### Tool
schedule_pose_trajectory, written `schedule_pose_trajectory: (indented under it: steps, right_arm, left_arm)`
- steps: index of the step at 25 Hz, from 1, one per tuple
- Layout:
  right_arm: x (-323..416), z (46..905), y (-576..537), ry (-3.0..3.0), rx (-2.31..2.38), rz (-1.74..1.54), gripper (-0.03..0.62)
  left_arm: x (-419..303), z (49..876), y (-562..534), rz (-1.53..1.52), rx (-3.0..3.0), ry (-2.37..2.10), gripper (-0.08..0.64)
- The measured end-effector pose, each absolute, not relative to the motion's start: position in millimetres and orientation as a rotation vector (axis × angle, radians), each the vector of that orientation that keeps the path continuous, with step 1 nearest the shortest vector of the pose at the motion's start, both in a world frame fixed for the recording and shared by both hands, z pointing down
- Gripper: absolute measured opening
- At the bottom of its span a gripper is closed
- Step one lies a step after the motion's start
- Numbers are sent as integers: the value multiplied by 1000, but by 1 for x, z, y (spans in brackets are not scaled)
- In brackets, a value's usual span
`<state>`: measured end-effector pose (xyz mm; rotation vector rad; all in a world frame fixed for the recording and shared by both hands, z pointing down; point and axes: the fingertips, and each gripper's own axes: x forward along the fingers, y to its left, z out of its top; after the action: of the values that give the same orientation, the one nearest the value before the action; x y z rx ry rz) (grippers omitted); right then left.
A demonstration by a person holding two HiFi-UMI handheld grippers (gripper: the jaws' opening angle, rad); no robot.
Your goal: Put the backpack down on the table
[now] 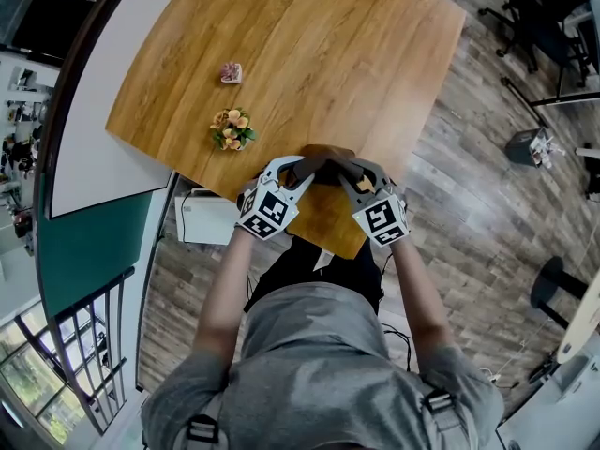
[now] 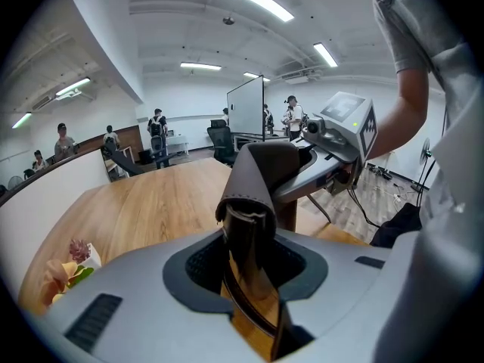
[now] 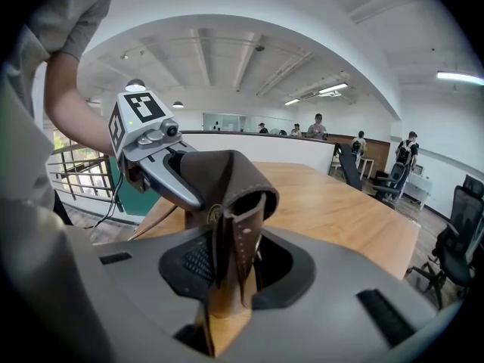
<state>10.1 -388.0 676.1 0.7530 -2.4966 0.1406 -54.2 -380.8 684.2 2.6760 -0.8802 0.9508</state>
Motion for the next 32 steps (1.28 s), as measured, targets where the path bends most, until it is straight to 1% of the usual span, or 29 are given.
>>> schedule_pose_trajectory:
  steps: [5,9,21,25,32]
  right_arm:
    - [16,680,-393,-2493,780,205,104]
    - [19,680,-395,-2497,820,222,131]
    - [35,668,-388,-2497,942,258,212]
    - [43,660,-384,-2481,983,249,216]
    - [65,654,-369,-2424,1080,240,227]
  left_arm:
    - [-50,685,-385,955,2688,-875,135]
    - [-48,685,-385,945,2684,-867,145]
    - [-46,670,-381,924,2699,-876,233]
    - [-50,658,-378,909,2706,-907,256]
    - [-65,635,-368,874,2705,-995,259]
